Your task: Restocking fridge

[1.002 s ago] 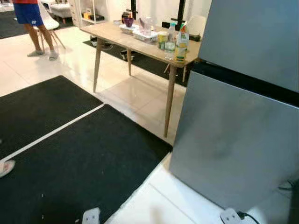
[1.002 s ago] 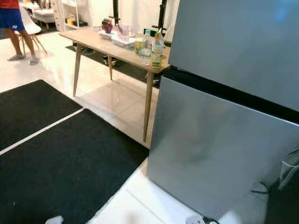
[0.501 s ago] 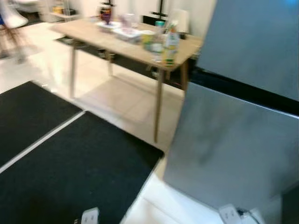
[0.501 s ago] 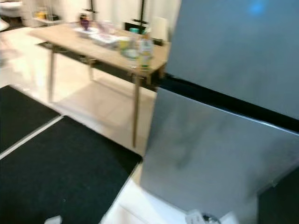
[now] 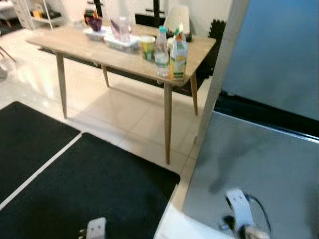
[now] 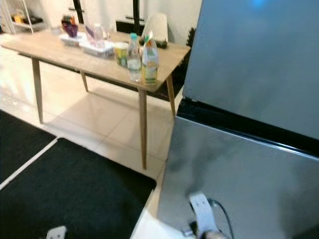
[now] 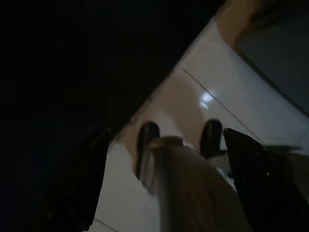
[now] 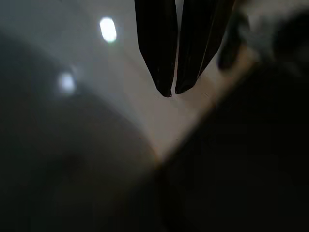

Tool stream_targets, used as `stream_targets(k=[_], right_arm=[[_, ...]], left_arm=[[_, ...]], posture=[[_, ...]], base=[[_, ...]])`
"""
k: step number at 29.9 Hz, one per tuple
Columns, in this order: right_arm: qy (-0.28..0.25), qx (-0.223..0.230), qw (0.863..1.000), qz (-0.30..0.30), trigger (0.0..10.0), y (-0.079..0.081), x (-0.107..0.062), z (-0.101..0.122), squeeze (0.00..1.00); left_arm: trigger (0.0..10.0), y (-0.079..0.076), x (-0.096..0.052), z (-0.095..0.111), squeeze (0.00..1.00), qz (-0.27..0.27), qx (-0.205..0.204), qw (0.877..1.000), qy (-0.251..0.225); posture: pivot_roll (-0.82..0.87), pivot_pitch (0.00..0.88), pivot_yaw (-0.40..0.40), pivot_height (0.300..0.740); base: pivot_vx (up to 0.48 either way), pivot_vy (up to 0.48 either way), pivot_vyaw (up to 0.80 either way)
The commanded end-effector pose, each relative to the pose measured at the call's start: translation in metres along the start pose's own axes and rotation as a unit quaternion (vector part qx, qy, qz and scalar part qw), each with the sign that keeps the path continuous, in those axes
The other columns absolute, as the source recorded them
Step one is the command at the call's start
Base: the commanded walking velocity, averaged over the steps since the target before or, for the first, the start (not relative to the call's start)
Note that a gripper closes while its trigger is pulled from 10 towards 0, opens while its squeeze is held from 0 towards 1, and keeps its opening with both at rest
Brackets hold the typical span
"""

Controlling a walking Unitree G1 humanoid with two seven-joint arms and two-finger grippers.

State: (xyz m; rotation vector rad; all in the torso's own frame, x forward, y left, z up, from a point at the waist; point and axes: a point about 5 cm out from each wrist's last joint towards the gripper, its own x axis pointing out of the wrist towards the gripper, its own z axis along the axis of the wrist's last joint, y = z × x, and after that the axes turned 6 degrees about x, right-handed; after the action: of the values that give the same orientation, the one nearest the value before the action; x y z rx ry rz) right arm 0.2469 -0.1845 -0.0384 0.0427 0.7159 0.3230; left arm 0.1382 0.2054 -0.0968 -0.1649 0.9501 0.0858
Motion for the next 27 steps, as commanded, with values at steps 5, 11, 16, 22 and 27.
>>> stream_targets(k=[5,11,16,22,27], right_arm=[[-0.071,-0.029,0.996,-0.043,10.0,-0.01,0.005,0.044,0.0],[-0.108,-0.036,0.992,-0.059,10.0,-0.012,0.006,0.066,0.0],[-0.206,-0.057,0.966,-0.146,10.0,-0.02,0.002,0.122,0.0],[-0.228,-0.03,0.96,-0.157,10.0,-0.022,0.0,0.133,0.0],[-0.258,0.016,0.952,-0.163,10.0,-0.026,-0.003,0.149,0.0]], left_arm=[[10.0,-0.002,-0.004,-0.016,0.0,-0.001,-0.001,1.0,0.026],[10.0,-0.002,-0.004,-0.017,0.0,-0.001,-0.001,1.0,0.027],[10.0,-0.003,-0.003,-0.017,0.0,-0.001,-0.002,1.0,0.029],[10.0,-0.005,-0.003,-0.017,0.0,-0.002,-0.005,1.0,0.028],[10.0,-0.006,-0.003,-0.018,0.0,-0.004,-0.007,1.0,0.029]], posture=[[-0.05,0.0,-0.049,0.74],[-0.05,0.0,-0.051,0.74],[-0.04,0.0,-0.055,0.74],[-0.04,0.0,-0.055,0.74],[-0.05,0.0,-0.056,0.74]], base=[[0.0,0.0,0.0],[0.0,0.0,0.0],[0.0,0.0,0.0],[0.0,0.0,0.0],[0.0,0.0,0.0]])
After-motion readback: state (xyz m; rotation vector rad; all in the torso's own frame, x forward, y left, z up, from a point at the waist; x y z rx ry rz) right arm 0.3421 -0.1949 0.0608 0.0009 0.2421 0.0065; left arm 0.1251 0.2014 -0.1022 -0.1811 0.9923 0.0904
